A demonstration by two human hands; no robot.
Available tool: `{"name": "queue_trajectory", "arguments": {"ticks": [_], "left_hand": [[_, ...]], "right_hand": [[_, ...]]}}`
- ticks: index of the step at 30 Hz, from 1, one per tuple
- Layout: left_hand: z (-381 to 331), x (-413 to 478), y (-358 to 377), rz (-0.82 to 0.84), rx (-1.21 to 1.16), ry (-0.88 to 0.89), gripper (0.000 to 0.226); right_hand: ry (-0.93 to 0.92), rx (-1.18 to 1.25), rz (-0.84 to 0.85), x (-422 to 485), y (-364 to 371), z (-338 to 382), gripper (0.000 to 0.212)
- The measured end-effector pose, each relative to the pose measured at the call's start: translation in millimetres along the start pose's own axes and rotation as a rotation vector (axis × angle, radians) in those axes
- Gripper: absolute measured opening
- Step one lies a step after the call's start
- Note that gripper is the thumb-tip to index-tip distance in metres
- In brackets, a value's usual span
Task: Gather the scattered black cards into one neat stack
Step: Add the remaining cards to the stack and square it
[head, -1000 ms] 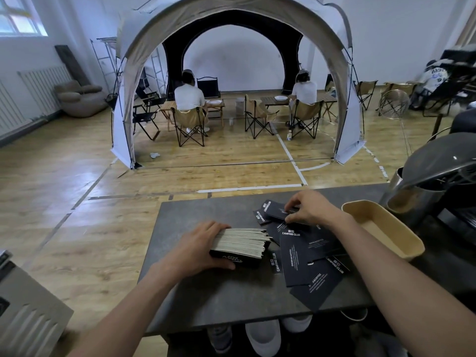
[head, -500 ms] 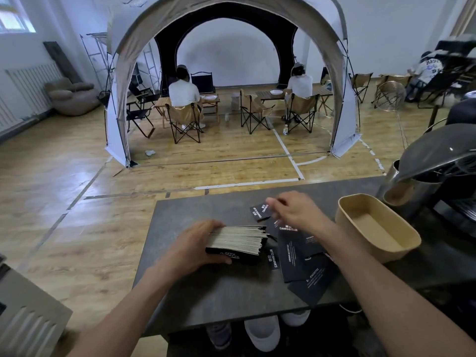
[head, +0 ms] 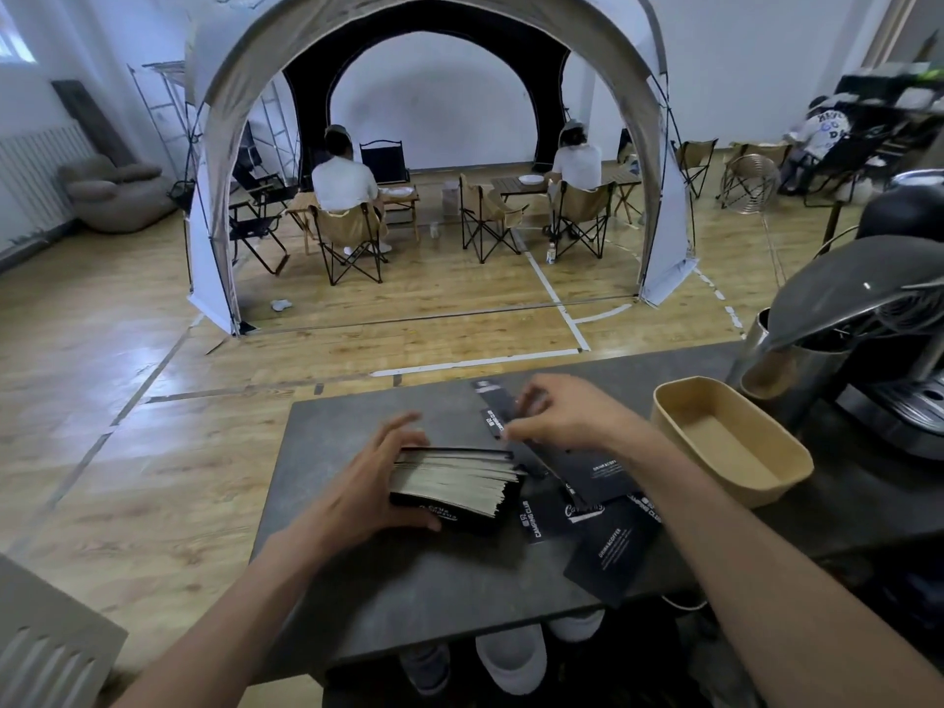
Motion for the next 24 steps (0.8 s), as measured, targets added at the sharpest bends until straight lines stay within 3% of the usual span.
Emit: {"name": "queue_trajectory", "arguments": {"ticks": [2, 4, 6, 7, 8, 10, 12, 16, 18, 20, 22, 24], "left_hand": [[-4, 2, 3, 0.003, -0.05, 0.017, 0.134], [-5, 3, 6, 0.01, -0.063, 0.009, 0.143], [-5, 1, 7, 0.045, -0.028, -0.013, 0.122], [-5, 1, 7, 0.059, 0.01, -0.011, 0.106], [-6, 0, 7, 0.063, 0.038, -0.003, 0.093], [-6, 1, 8, 0.065, 0.05, -0.003, 0.081], [-6, 2, 8, 0.068, 0.055, -0.014, 0.079], [-6, 1, 8, 0.064, 0.055, -0.019, 0.08], [-8, -1, 8, 0.057, 0.064, 0.003, 0.087], [-11, -3, 7, 0.045, 0.082, 0.017, 0.103], [-13, -4, 4, 0.027, 0.077, 0.016, 0.122], [-16, -3, 2, 0.016, 0.067, 0.017, 0.131]], "right_hand": [[-0.119, 0.007, 0.173, 14, 31, 14, 0.024], [-0.159, 0.06, 0.325, 18, 54, 16, 0.026], [-0.107, 0.28, 0.325, 25, 49, 5, 0.04], [-0.078, 0.365, 0.23, 30, 39, -5, 0.042], [-0.061, 0.32, 0.071, 37, 23, -19, 0.039], [0.002, -0.101, -0.153, 44, -4, -47, 0.034], [0.047, -0.422, -0.1, 44, -6, -63, 0.045], [-0.002, -0.487, -0.071, 43, -10, -68, 0.046], [-0.048, -0.452, -0.104, 41, -13, -62, 0.045], [-0.105, -0.259, -0.114, 36, -13, -52, 0.043], [-0.16, -0.05, 0.035, 30, 3, -35, 0.039], [-0.174, 0.01, 0.245, 24, 31, -21, 0.043]]}}
Point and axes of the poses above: each hand's wrist, its own x-axis towards the middle knuckle, its own y-axis out of the palm, z = x × y, the point moved 5 cm from there along x, towards the middle knuckle, and after that the axes turned 3 degrees about z, right-handed, at the moved point
